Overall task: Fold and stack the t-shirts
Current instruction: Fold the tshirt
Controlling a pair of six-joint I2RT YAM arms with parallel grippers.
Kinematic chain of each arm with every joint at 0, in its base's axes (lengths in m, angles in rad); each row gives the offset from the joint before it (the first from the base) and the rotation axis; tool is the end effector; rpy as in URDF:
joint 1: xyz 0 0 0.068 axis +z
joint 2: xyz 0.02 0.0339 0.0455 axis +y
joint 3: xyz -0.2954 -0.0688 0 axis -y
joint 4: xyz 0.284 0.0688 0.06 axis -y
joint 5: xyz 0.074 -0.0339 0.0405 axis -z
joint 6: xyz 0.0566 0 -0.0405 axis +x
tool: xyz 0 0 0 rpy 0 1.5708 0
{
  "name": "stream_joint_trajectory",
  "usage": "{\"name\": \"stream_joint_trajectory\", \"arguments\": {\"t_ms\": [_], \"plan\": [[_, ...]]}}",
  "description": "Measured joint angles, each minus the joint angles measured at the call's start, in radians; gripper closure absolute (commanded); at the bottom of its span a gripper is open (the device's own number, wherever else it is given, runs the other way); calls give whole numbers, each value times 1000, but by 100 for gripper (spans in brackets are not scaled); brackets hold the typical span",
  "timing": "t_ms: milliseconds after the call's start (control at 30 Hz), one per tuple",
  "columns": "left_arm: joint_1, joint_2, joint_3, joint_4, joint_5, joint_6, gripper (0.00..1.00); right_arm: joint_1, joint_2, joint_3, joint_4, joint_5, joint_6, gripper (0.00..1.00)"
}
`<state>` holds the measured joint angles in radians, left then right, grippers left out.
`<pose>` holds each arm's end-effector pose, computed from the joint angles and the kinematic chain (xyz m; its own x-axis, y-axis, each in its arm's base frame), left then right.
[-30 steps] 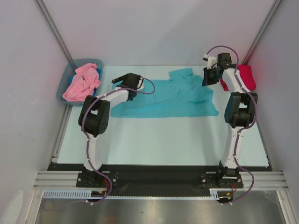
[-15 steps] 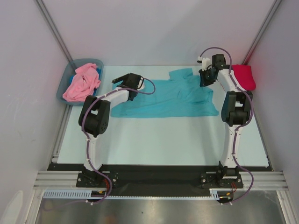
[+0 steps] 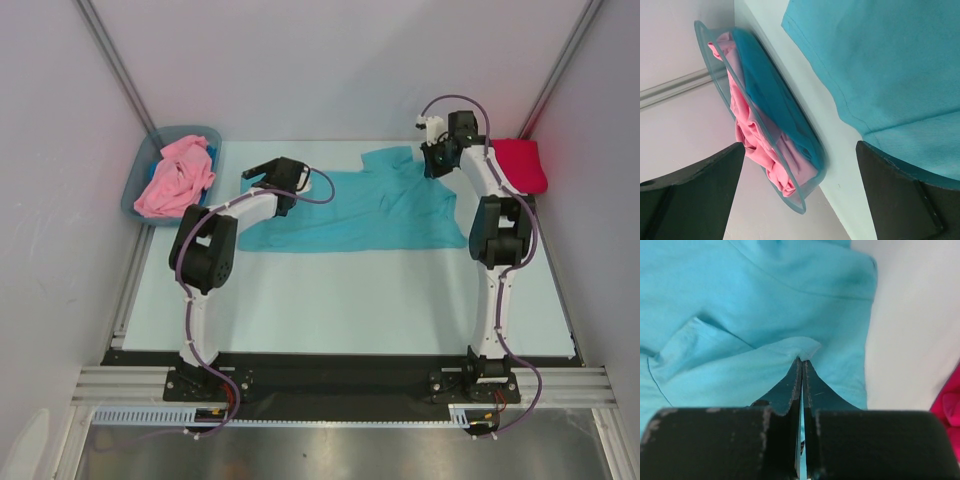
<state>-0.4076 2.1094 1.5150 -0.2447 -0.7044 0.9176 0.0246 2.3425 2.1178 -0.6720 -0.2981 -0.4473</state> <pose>0.4907 -0.1720 0.1706 -0.4907 0.8710 -0.0234 0.4846 0.2952 0.8234 0.5956 0.0313 0.2203 -0.6148 -0.4287 -0.6620 -0.5243 0.8492 -0.0631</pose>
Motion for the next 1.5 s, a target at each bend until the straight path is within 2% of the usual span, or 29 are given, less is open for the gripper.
{"name": "stream_joint_trajectory", "arguments": {"t_ms": [533, 600, 667, 733, 867, 967, 1167, 1500], "plan": [[-5, 0, 0, 0, 0, 0, 0, 29, 57, 37, 11, 39, -29, 100], [-5, 0, 0, 0, 0, 0, 0, 30, 65, 37, 11, 50, -34, 94], [-5, 0, 0, 0, 0, -1, 0, 31, 71, 37, 11, 59, -38, 83], [-5, 0, 0, 0, 0, -1, 0, 33, 75, 37, 11, 73, -43, 78], [-6, 0, 0, 0, 0, -1, 0, 39, 76, 37, 12, 98, -51, 61], [-6, 0, 0, 0, 0, -1, 0, 44, 76, 37, 12, 124, -51, 56], [-10, 0, 0, 0, 1, -2, 0, 56, 76, 39, 27, 182, -51, 55], [-12, 0, 0, 0, 1, -4, 0, 146, 38, 77, -40, 143, -50, 58]]}}
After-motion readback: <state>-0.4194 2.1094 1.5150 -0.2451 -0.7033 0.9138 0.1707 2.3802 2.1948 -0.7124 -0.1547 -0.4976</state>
